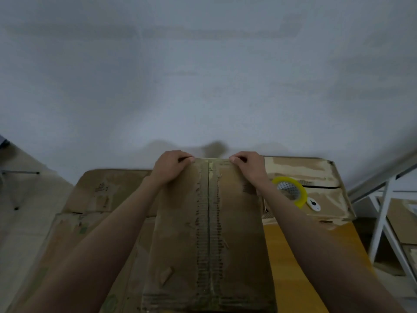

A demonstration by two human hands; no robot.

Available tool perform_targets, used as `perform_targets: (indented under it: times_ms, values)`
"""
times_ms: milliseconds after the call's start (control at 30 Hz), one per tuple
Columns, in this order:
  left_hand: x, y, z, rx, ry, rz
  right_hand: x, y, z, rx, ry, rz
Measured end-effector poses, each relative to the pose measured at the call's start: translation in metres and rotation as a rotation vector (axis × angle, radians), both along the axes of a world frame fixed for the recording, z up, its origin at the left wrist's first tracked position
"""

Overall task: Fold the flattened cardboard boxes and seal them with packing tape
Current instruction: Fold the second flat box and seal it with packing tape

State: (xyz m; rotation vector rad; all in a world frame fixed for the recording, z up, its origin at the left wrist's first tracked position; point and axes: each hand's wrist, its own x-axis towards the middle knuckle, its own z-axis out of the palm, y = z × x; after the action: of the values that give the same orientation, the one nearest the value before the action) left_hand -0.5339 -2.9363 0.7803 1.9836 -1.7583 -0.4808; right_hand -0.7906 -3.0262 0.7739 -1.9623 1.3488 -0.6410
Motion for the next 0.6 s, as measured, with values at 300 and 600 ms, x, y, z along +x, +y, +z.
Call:
perform_targets:
  times_ms: [300, 600]
  values:
    - [0.006, 0.033, -0.018, -0.106, 0.379, 0.422, -0.008, 0.010, -0.009, 0.146, -0.258, -0.279]
    - [-0.003, 0.013, -0.012, 0.153, -0.187, 0.248, 0.005, 0.001, -0.005, 0.007, 0.113, 0.003]
